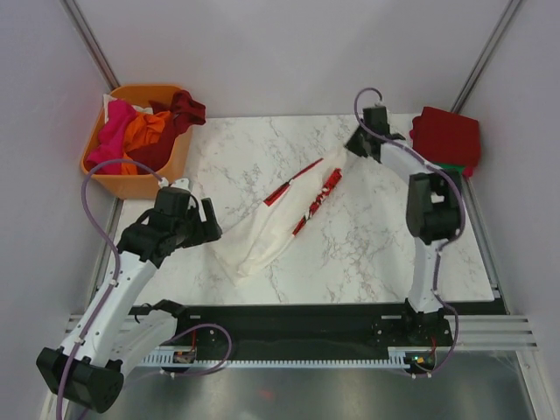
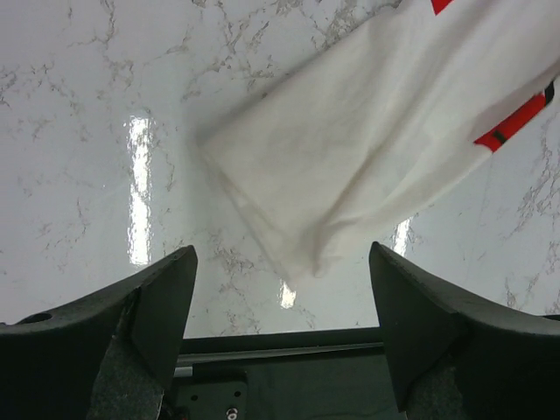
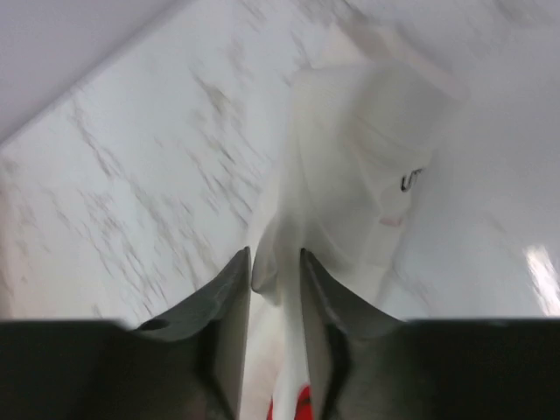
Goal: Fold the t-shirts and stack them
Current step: Fold the tshirt
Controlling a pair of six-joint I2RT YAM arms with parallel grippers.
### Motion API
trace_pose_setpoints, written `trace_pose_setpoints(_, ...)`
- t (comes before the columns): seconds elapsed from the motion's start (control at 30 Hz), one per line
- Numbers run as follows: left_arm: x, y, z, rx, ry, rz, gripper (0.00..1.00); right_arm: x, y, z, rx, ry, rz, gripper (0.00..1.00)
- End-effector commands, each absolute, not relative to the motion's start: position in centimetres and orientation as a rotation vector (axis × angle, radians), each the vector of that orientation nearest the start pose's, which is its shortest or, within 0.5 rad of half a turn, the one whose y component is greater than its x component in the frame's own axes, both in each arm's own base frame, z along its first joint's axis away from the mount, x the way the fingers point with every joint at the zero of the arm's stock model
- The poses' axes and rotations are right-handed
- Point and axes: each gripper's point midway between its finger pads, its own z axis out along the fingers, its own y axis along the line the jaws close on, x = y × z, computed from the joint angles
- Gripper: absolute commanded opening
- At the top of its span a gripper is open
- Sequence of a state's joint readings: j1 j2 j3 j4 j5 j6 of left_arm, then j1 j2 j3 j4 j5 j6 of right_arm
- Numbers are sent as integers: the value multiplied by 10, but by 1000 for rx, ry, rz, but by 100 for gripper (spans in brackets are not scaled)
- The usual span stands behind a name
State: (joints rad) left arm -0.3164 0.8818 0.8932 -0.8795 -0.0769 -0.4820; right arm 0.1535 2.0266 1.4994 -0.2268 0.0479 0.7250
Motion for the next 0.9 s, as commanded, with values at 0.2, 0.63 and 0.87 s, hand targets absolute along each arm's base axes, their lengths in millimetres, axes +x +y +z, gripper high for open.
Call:
trace_pose_setpoints(0.2, 222, -75, 179, -282, 2352, -272, 86, 631, 139, 171, 403, 2116, 388, 98)
trace_pose_setpoints(0.63, 224, -75, 179, -279, 2357, -276, 86, 394, 204, 131, 314, 2381, 562, 98)
trace_pose_setpoints(0.87, 223, -75, 181, -280, 2343, -279, 86, 271, 311, 72, 183, 2584, 815, 97)
